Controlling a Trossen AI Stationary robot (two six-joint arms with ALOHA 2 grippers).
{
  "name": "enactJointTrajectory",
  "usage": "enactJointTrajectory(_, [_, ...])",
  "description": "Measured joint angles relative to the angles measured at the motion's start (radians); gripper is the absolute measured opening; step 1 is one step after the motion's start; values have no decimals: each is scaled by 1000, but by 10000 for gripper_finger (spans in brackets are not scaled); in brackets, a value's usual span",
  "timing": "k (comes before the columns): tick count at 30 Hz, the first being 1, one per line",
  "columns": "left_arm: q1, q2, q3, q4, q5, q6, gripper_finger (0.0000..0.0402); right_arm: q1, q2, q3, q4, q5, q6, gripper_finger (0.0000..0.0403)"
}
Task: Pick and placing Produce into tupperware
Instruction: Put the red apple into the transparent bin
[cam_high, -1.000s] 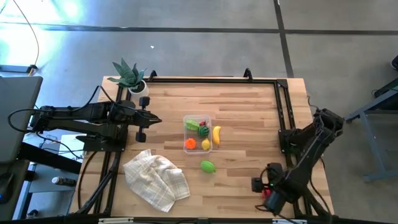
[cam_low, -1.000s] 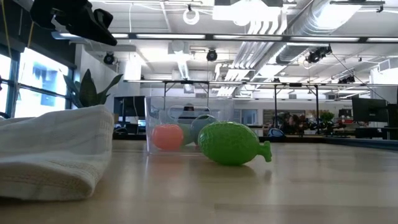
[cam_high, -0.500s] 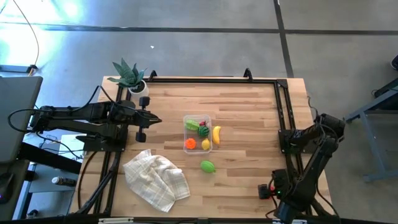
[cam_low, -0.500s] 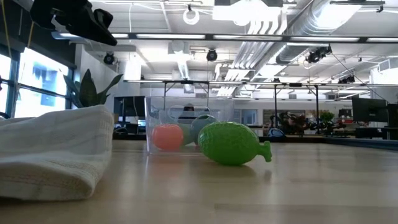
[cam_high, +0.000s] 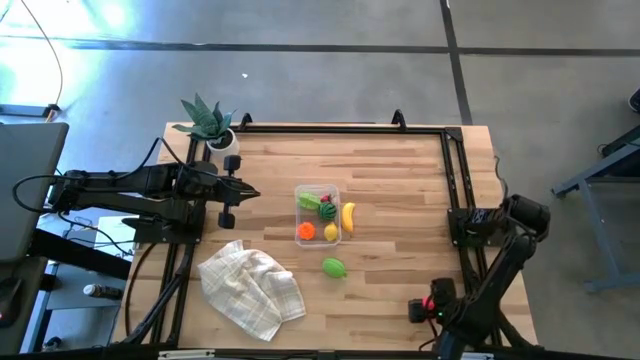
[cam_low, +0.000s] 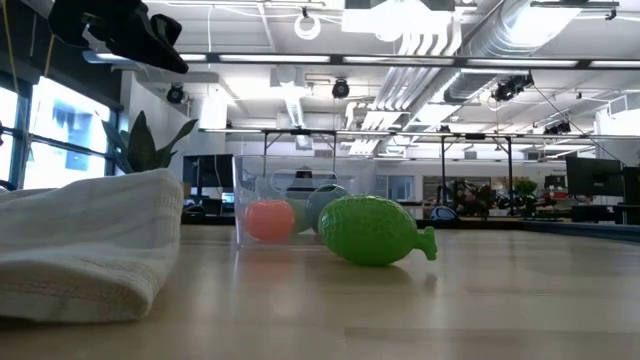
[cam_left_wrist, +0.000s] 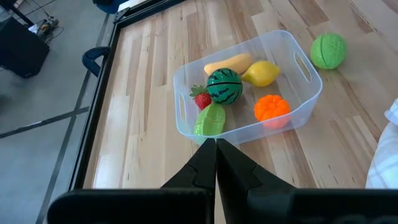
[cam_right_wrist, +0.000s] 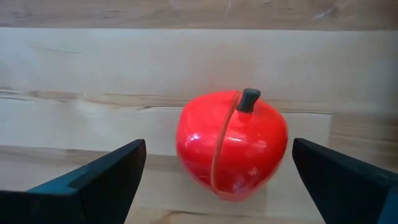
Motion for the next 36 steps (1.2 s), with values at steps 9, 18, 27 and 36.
enactJointTrajectory(9, [0,0,0,0,0,0,3,-9,42,0,16,-6,-1,394])
enactJointTrajectory(18, [0,0,0,0,0,0,3,-20,72,0,24,-8,-9,394])
enactJointTrajectory(27, [0,0,0,0,0,0,3,-20,72,1,15,-11,-61,394])
enactJointTrajectory(36, [0,0,0,0,0,0,3,-20,72,-1,8,-29,-71,390])
